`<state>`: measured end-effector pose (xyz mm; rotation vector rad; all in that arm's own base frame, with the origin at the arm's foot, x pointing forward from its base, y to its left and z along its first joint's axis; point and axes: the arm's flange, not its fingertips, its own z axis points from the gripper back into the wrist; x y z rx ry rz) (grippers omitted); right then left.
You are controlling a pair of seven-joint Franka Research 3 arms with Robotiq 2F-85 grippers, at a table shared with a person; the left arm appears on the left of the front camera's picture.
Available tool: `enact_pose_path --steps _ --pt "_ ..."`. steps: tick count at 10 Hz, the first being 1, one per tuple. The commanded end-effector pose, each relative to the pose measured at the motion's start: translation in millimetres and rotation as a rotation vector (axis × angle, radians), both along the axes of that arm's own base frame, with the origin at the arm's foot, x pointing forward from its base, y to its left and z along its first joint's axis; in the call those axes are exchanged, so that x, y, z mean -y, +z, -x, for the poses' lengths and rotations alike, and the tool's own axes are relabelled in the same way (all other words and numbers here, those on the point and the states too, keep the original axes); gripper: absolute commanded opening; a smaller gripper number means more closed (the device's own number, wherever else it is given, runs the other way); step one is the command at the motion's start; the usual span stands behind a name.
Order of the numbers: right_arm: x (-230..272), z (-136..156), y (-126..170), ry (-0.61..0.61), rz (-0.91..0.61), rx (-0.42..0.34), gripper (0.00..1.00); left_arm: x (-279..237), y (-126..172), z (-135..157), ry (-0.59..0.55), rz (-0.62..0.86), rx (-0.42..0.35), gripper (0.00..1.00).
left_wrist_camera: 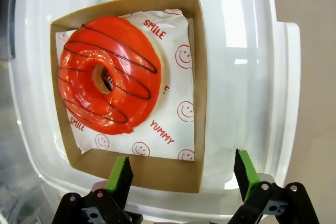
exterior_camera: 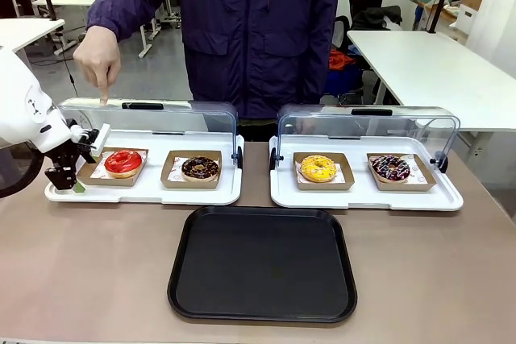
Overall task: Move the first donut from the left to the tray.
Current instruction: Pick up the Paper togo box containing the Donut indicated by the person and place it on the Handle tray.
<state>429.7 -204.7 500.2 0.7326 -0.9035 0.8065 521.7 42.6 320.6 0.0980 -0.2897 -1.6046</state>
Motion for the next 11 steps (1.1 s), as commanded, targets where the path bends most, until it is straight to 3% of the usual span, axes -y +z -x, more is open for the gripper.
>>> enact_pose_path --steps 1,3,4,5,6,7,8,10,11 --pt "-2.3 1.4 1.6 0.003 -0.004 0.009 1.00 -2.2 -1.6 -6.1 -0.010 -0.019 0.016 1.00" --pt "-2.3 1.4 1.6 0.003 -0.004 0.009 1.00 -2.5 -5.0 -9.3 -0.017 -0.009 0.012 1.00" --pt "-2.3 1.4 1.6 0.003 -0.004 0.009 1.00 -1.7 -4.5 -7.6 -0.030 -0.023 0.005 0.43" --pt "-2.3 1.4 1.6 0.003 -0.004 0.009 1.00 -0.8 -4.1 -5.4 -0.026 -0.033 -0.012 0.41" --pt "-2.3 1.4 1.6 0.003 -0.004 0.009 1.00 -0.2 -3.9 -4.0 -0.033 -0.029 -0.018 0.00" --pt "-2.3 1.4 1.6 0.003 -0.004 0.009 1.00 -0.3 -3.0 -3.7 -0.028 -0.036 -0.020 0.00" --pt "-2.3 1.4 1.6 0.003 -0.004 0.009 1.00 -0.3 -2.7 -2.7 -0.028 -0.036 -0.026 0.25" --pt "-2.3 1.4 1.6 0.003 -0.004 0.009 1.00 -0.4 -2.3 -0.7 -0.023 -0.036 -0.036 0.00" --pt "-2.3 1.4 1.6 0.003 -0.004 0.009 1.00 -0.6 -2.5 -0.2 -0.020 -0.028 -0.046 0.00"
